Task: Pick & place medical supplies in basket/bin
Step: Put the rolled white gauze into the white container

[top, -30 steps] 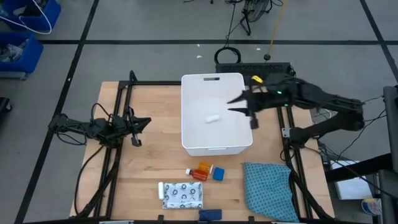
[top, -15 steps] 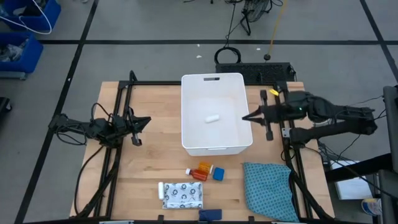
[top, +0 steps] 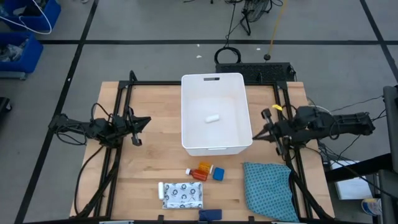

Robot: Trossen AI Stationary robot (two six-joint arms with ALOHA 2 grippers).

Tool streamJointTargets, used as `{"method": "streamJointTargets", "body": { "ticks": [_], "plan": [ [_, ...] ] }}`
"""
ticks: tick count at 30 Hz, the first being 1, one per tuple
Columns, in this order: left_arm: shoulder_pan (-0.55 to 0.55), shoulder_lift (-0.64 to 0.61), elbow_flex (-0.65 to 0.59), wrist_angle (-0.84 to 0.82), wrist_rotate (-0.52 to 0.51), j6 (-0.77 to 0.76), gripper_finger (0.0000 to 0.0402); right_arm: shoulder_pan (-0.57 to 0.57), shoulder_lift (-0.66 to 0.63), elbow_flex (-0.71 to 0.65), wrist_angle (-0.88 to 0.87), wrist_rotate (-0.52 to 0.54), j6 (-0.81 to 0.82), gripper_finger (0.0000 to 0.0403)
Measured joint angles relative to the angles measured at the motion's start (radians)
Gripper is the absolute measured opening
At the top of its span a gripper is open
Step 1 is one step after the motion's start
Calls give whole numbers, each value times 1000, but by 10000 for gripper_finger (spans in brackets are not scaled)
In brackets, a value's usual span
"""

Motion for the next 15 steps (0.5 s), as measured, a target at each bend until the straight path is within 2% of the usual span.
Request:
{"method": "streamJointTargets", "body": {
  "ticks": [7, 15],
  "plan": [
    [0, 0, 0, 0, 0, 59, 31, 70, -15, -86, 21, 11, -24, 0],
    [0, 0, 0, 0, 0, 47, 31, 66, -133, -234, 145, 144, -3, 0]
  ]
}}
